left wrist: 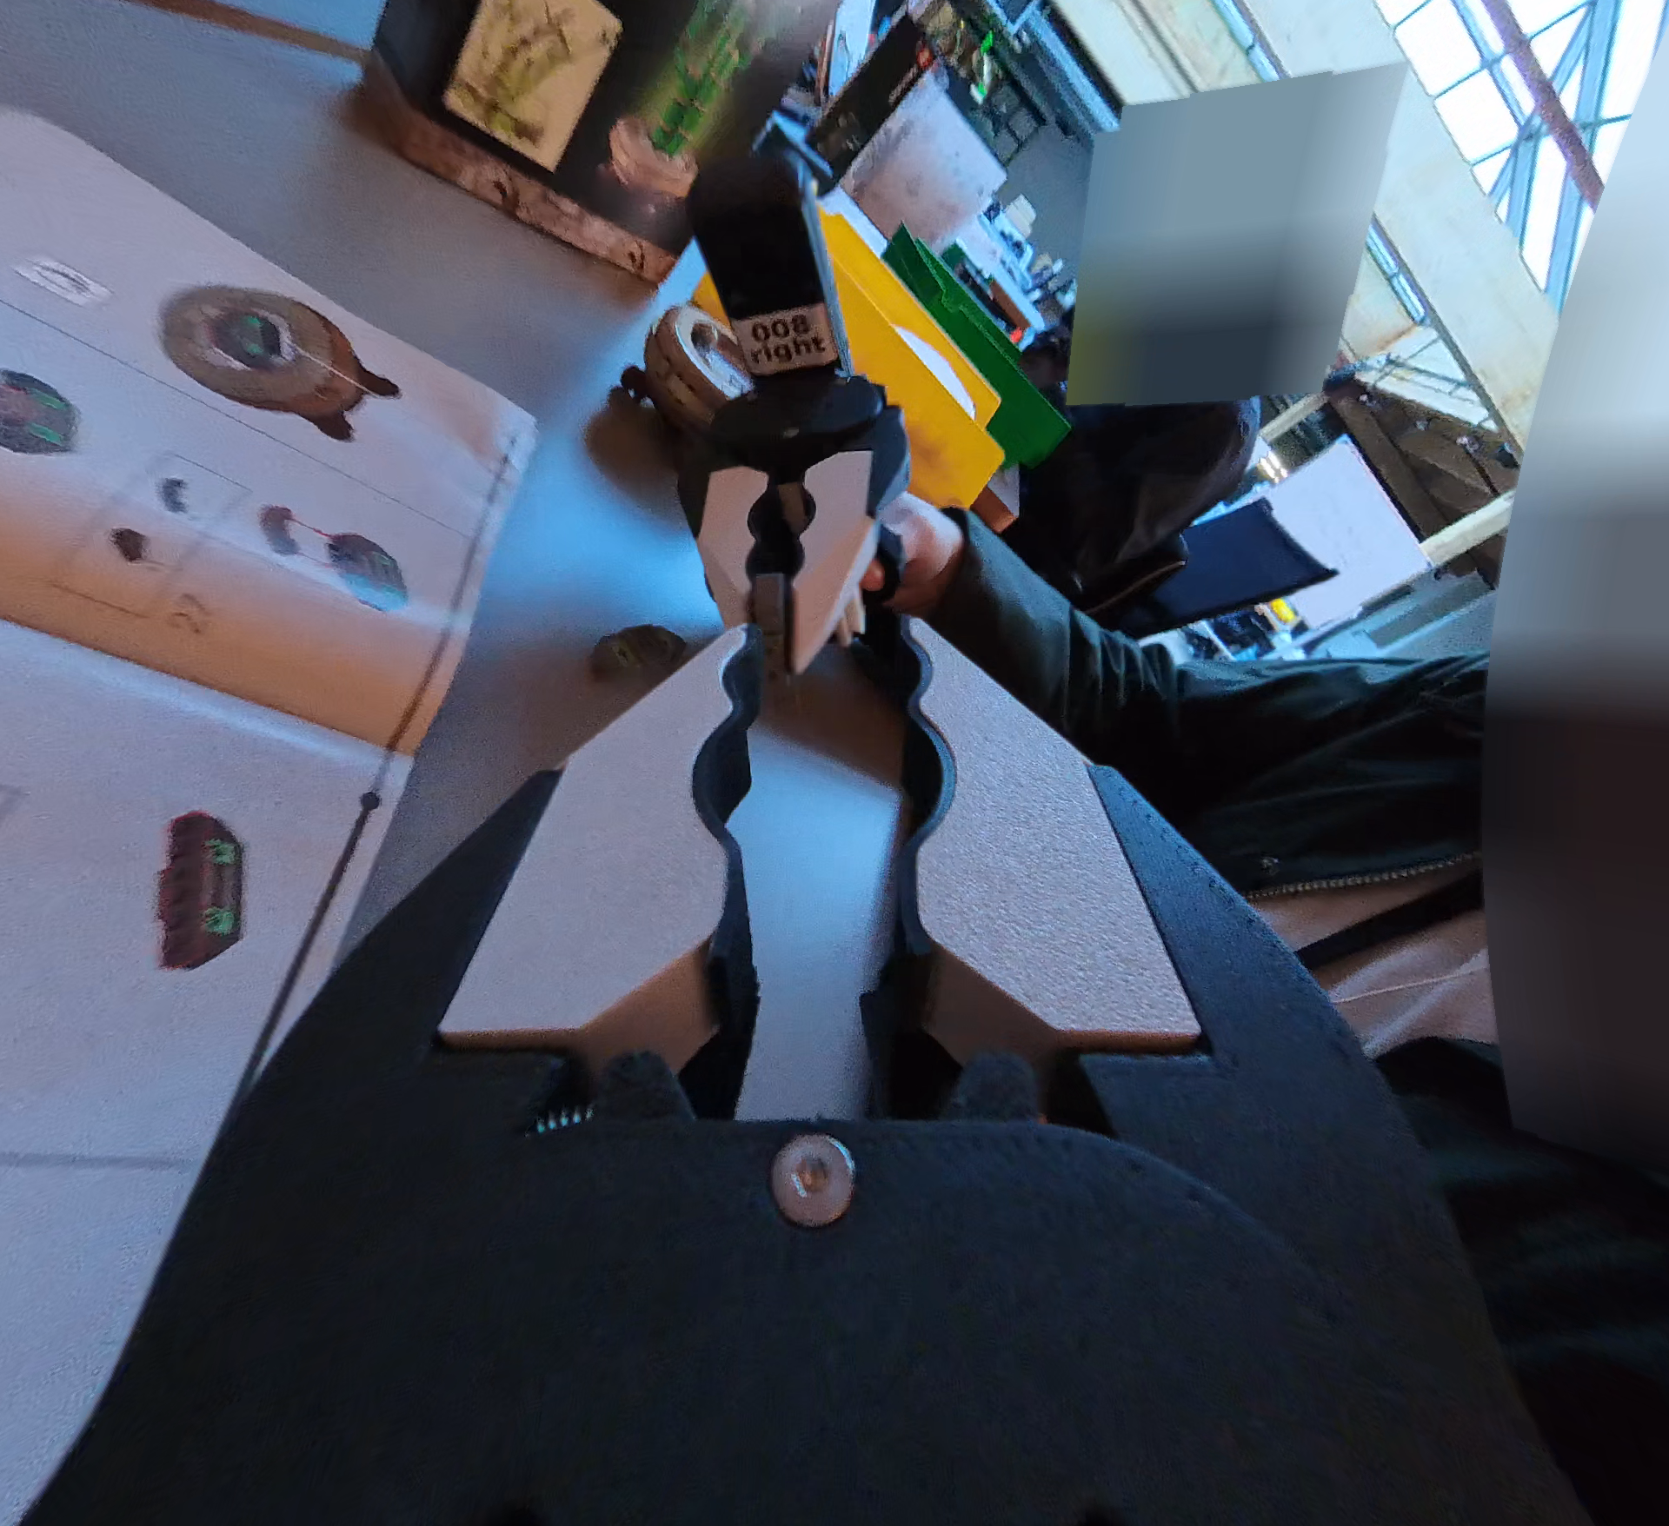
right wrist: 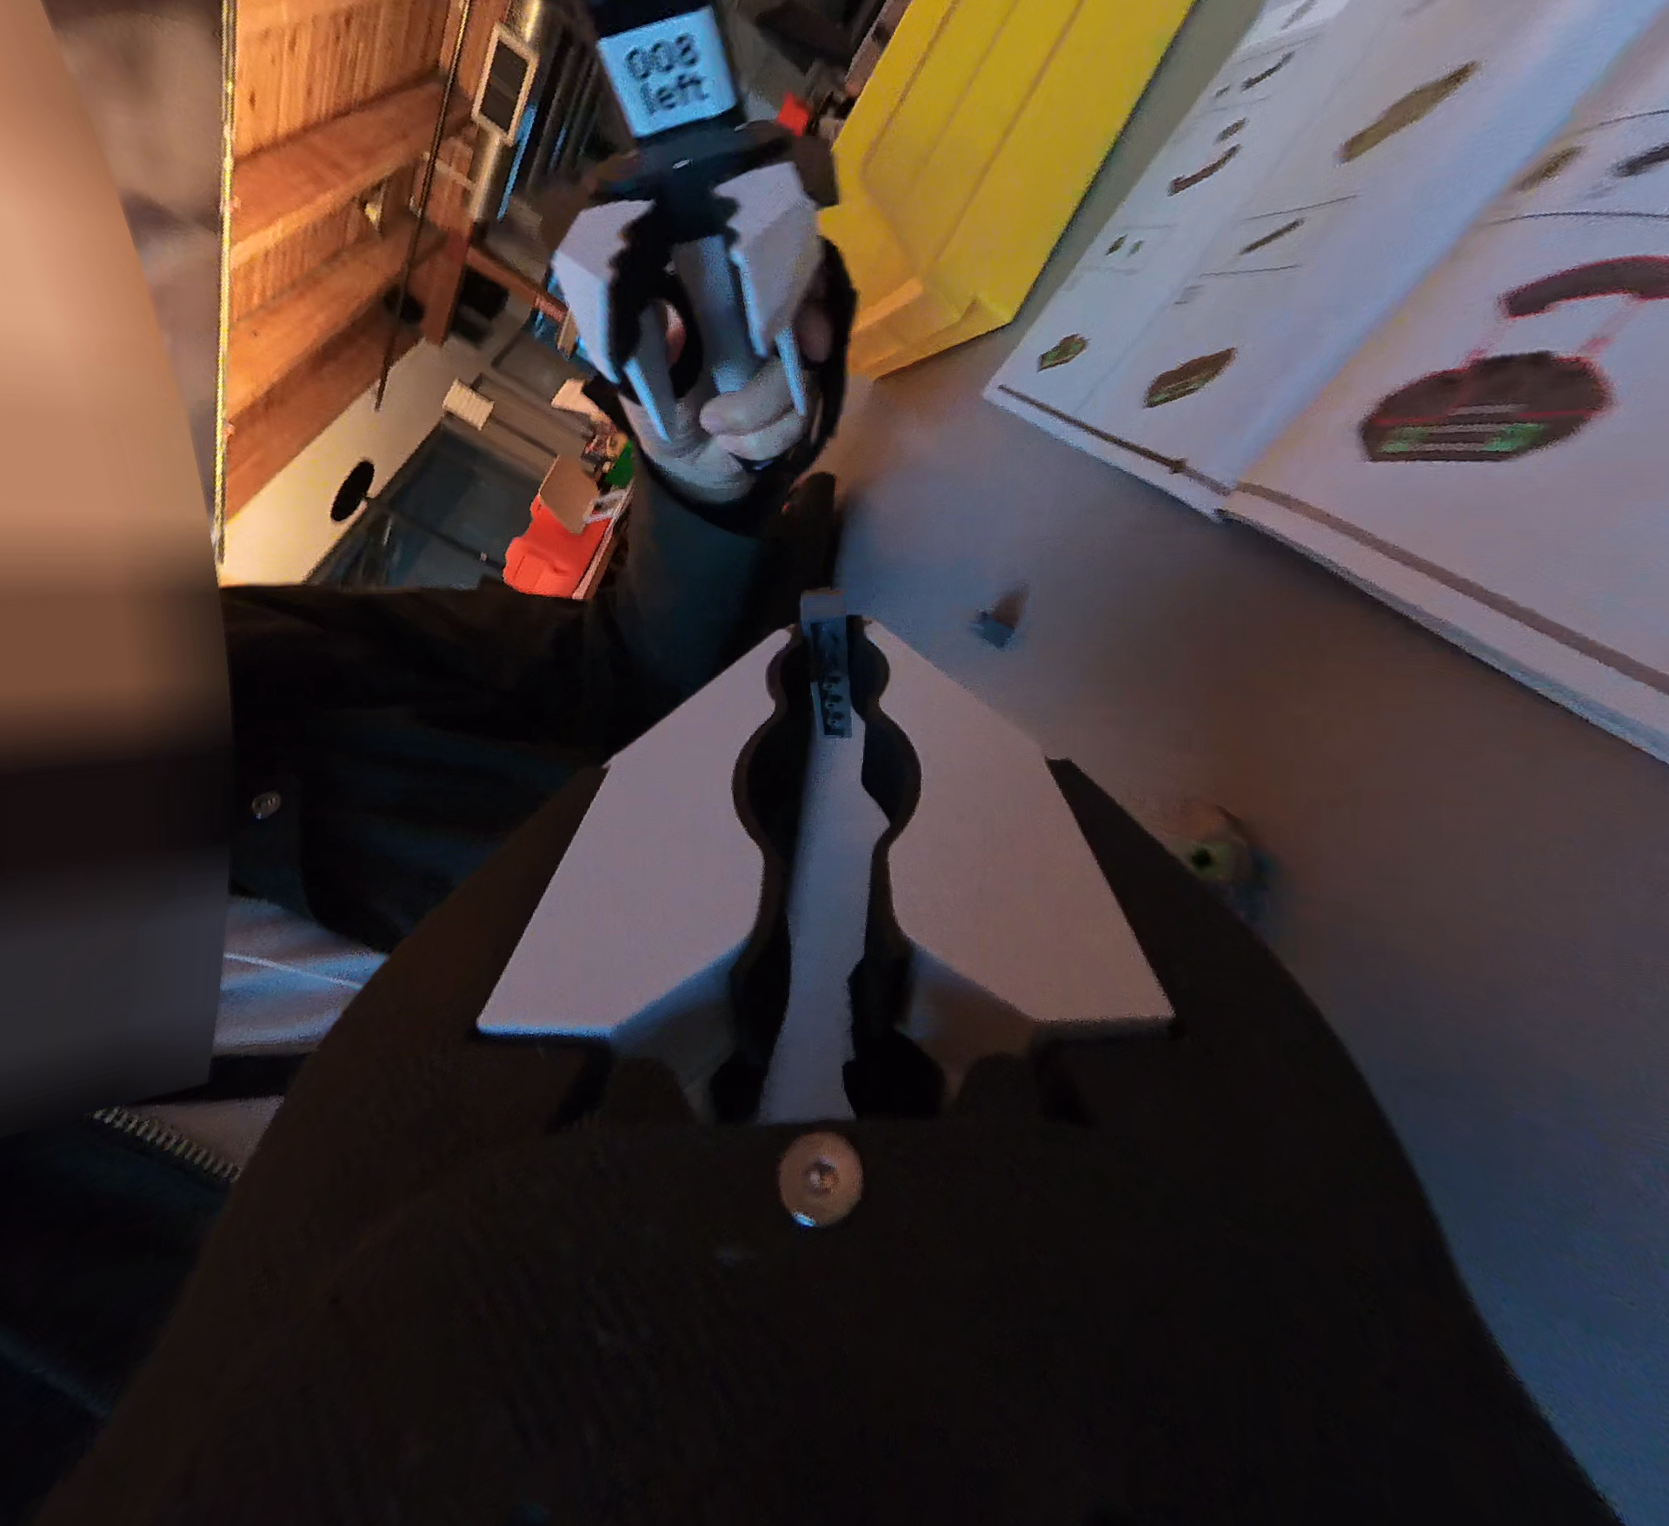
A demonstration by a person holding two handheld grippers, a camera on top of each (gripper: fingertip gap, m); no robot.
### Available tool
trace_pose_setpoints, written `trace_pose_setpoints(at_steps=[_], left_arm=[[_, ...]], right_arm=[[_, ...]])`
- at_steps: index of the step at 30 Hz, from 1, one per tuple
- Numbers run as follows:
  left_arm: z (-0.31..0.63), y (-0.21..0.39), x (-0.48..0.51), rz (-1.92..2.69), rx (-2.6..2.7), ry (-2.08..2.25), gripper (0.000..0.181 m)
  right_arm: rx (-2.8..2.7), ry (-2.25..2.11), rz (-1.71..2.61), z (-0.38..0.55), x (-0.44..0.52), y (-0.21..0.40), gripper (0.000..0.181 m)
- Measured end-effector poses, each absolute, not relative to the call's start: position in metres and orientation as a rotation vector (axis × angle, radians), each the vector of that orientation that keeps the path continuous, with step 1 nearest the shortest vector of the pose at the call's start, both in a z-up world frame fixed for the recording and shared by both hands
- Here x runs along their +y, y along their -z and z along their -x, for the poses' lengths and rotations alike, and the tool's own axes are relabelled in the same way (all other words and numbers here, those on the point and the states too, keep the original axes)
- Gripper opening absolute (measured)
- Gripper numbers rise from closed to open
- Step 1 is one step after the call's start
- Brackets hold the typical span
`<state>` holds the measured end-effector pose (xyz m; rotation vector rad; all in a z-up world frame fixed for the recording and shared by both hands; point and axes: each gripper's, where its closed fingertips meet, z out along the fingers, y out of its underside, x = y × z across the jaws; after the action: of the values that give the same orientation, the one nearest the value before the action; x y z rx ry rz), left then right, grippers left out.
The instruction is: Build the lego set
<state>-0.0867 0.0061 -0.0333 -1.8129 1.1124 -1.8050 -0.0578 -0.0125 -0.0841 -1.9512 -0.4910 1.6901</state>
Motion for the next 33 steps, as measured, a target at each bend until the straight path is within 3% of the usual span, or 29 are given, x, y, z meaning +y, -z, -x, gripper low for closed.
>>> trace_pose_setpoints(at_steps=[5, 14, 24, 33], left_arm=[[0.059, 0.067, -0.013, 1.888, 1.265, 1.714, 0.027], [0.051, 0.076, -0.026, 1.885, 1.318, 1.790, 0.007], [0.054, 0.082, -0.022, 1.931, 1.297, 1.773, 0.006], [0.054, 0.081, -0.024, 1.932, 1.296, 1.787, 0.006]], right_arm=[[-0.603, -1.706, 1.961, 0.075, -0.027, 0.086, 0.006], [-0.623, -1.691, 1.979, 0.075, -0.030, 0.087, 0.006], [-0.578, -1.743, 1.990, 0.071, -0.028, 0.090, 0.013], [-0.549, -1.744, 1.958, 0.067, -0.023, 0.085, 0.007]])
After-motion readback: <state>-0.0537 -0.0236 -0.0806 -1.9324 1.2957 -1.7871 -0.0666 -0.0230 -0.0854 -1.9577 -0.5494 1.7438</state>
